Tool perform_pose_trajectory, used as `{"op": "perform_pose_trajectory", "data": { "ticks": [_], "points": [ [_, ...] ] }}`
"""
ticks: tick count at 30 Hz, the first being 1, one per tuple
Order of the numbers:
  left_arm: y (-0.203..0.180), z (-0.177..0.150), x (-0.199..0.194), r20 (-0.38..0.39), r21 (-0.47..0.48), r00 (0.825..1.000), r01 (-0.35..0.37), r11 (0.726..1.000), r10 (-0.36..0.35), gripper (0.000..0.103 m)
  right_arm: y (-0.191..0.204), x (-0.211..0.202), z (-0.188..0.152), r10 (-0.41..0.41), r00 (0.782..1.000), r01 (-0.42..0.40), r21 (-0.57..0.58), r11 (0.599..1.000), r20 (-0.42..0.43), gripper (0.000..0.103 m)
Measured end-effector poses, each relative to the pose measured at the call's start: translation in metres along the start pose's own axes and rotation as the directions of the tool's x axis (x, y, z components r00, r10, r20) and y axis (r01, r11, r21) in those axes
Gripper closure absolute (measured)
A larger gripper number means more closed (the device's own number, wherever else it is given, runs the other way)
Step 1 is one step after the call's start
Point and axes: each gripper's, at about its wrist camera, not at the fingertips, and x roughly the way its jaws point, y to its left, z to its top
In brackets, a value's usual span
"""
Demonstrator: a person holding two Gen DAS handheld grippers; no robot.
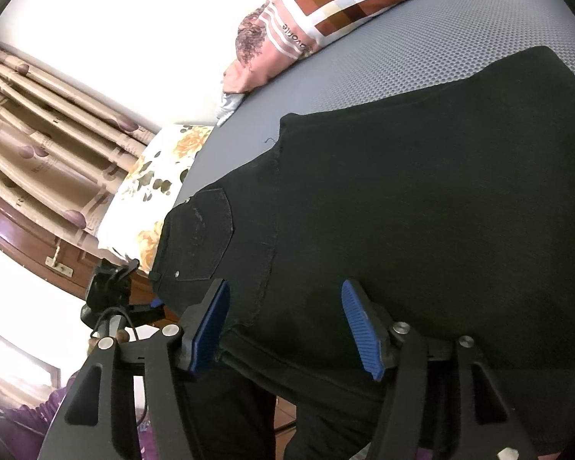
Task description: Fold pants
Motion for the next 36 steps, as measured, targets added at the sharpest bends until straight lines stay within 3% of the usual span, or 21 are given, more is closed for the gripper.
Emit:
{"op": "perform_pose_trajectory", "data": {
  "ticks": [4, 6, 8, 12, 17, 23, 26, 28, 30, 34, 36],
  "points": [
    [-0.017, 0.009, 0.014, 0.035, 0.039, 0.999, 0.04, 0.998, -0.042, 0.013, 0.001, 0.0, 0.0, -0.002, 1.0, 0.002, -0.01, 1.0, 0.001, 0.042],
    [-0.007, 0.011, 0.021, 0.045, -0.005, 0.999, 0.02, 1.0, -0.02, 0.013, 0.001, 0.0, 0.0, -0.002, 1.0, 0.002, -0.01, 1.0, 0.002, 0.042],
    [0.005, 0.003, 0.016, 0.092, -0.05, 0.995, 0.055, 0.997, -0.05, 0.013, 0.001, 0.0, 0.001, -0.002, 1.0, 0.002, -0.006, 1.0, 0.0, 0.042],
    [-0.006, -0.003, 0.017, 0.083, -0.023, 0.996, -0.012, 1.0, 0.014, 0.013, 0.002, -0.001, 0.0, 0.0, 1.0, 0.0, -0.006, 1.0, 0.0, 0.042],
    [0.012, 0.009, 0.004, 0.187, -0.19, 0.982, 0.062, 0.98, -0.026, 0.013, 0.004, 0.0, 0.0, -0.005, 1.0, 0.005, -0.018, 1.0, -0.002, 0.04],
    [0.0, 0.012, 0.012, 0.158, -0.113, 0.987, 0.033, 0.993, -0.015, 0.013, 0.004, 0.0, 0.001, 0.0, 1.0, 0.0, -0.021, 1.0, -0.001, 0.037],
    [-0.007, 0.016, 0.036, 0.02, -0.06, 0.995, 0.102, 0.993, -0.101, 0.013, 0.006, 0.0, 0.002, -0.004, 1.0, 0.004, -0.034, 0.999, -0.001, 0.033],
    [-0.019, 0.013, 0.041, -0.053, 0.043, 0.996, 0.07, 0.997, -0.068, 0.013, 0.005, 0.0, 0.003, -0.002, 1.0, 0.002, -0.032, 0.999, -0.003, 0.033],
    [-0.023, 0.014, 0.038, -0.051, 0.064, 0.998, 0.049, 0.997, -0.046, 0.013, 0.005, 0.001, 0.003, -0.002, 1.0, 0.002, -0.031, 1.0, -0.004, 0.033],
    [-0.017, 0.017, 0.03, 0.007, -0.004, 0.998, 0.064, 0.998, -0.064, 0.013, 0.009, 0.002, 0.002, -0.005, 1.0, 0.005, -0.039, 0.999, -0.001, 0.032],
    [-0.026, 0.016, 0.034, -0.013, 0.038, 1.0, 0.023, 0.999, -0.022, 0.013, 0.011, 0.003, 0.001, -0.006, 1.0, 0.006, -0.042, 0.999, 0.0, 0.031]
  ]
}}
